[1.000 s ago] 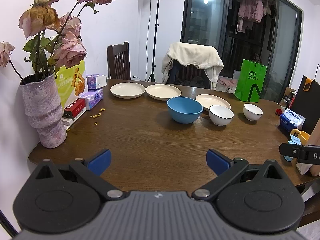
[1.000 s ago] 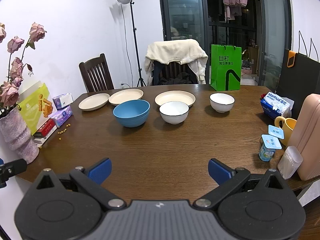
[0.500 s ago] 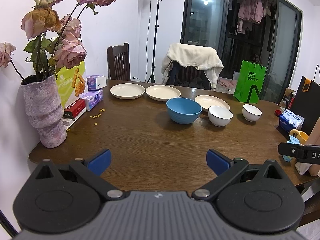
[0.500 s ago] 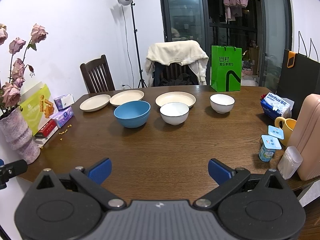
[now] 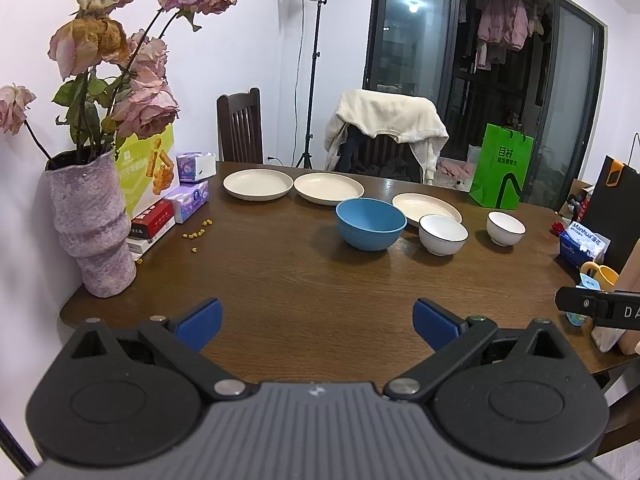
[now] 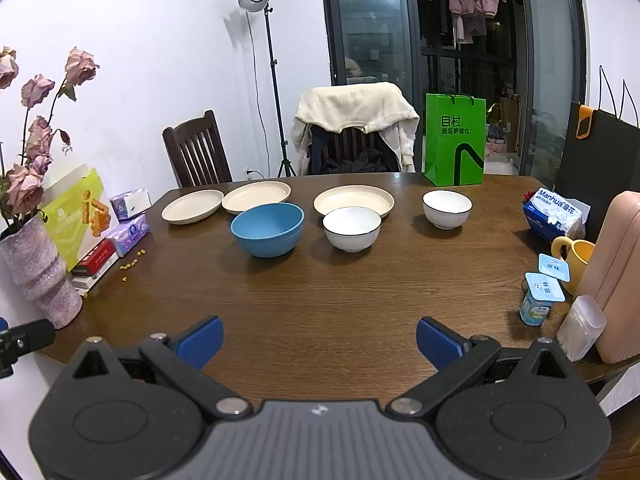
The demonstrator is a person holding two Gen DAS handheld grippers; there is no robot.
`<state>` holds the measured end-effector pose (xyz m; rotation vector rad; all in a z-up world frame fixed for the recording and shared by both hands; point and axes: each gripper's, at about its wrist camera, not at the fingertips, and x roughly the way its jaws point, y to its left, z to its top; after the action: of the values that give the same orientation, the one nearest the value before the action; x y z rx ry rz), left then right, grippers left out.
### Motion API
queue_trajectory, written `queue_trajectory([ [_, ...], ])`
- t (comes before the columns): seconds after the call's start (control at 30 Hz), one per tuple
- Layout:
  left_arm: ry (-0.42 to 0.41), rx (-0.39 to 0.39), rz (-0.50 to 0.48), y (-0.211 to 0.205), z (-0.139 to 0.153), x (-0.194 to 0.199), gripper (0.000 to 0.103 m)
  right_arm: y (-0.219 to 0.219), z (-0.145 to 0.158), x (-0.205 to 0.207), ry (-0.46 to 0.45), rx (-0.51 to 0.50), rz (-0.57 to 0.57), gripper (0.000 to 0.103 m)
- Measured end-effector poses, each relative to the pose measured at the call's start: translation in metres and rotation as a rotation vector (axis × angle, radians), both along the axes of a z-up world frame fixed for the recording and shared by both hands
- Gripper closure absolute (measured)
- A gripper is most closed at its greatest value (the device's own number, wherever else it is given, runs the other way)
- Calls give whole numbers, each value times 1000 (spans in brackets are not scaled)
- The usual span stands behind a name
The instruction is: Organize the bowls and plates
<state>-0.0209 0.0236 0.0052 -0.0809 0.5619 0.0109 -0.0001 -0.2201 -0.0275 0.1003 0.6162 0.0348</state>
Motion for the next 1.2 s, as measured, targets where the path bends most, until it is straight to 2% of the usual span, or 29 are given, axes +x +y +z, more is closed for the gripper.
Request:
queue_trajectory([
  [0.63, -2, 0, 41, 17, 0, 7, 0, 16, 0, 18, 3, -2, 49, 0],
  [1.2, -17, -12, 126, 44, 17, 48, 0, 55, 9, 86, 17, 48, 180, 0],
])
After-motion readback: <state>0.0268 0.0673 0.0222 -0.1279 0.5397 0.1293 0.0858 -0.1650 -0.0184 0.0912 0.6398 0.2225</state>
